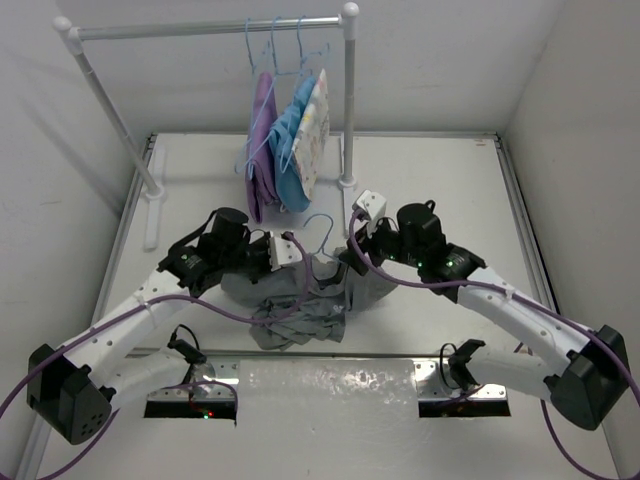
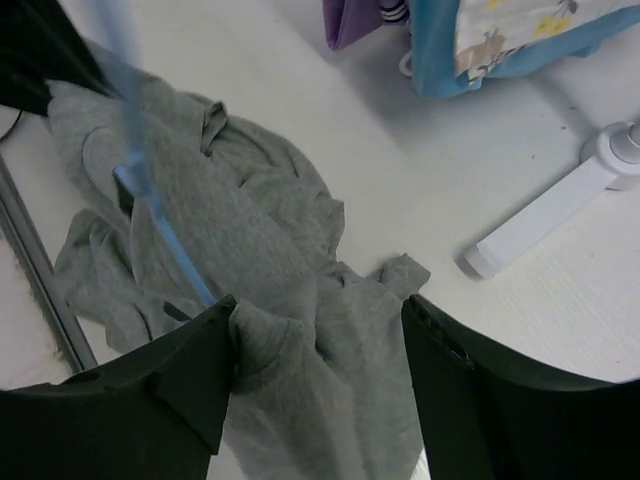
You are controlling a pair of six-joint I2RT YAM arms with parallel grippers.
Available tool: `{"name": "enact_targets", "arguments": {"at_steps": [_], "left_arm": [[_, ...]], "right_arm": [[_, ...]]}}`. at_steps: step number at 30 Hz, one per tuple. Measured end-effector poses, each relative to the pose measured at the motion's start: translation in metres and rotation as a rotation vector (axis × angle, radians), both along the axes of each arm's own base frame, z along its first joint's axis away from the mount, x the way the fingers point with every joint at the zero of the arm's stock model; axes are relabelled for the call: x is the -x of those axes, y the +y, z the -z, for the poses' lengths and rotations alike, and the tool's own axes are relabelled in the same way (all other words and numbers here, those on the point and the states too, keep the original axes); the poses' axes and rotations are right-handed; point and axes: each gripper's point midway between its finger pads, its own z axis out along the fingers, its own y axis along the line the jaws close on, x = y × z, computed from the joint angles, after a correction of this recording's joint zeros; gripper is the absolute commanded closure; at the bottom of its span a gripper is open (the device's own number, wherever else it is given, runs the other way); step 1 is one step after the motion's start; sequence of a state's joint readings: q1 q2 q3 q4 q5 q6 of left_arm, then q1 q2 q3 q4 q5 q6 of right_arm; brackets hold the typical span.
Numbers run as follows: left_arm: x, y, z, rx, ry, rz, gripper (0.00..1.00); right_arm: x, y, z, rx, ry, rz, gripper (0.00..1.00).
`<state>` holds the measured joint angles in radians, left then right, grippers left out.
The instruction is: Place the t-shirt on the hanger
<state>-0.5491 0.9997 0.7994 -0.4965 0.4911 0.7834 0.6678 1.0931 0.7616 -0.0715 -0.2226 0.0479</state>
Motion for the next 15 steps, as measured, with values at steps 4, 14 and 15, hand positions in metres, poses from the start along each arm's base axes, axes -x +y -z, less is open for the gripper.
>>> {"name": "enact_targets", "arguments": {"at_steps": [4,14,15], "left_arm": [[0.005,-0.003,0.003,0.011,0.015,0.027,1.0],[0.006,-0.009,-0.002,0.041,0.003,0.055,1.0],[0.007,-0.01,-0.002,0.045,0.005,0.062,1.0]], "right_arm": [[0.013,-0.003,-0.004,0.023,-0.041,-0.078,0.3],[0.042,0.011,-0.006,-0.003,-0.055,-0.281,0.35],[0.042,0.013,-0.006,-0.013,-0.058,-0.288,0.37]]}}
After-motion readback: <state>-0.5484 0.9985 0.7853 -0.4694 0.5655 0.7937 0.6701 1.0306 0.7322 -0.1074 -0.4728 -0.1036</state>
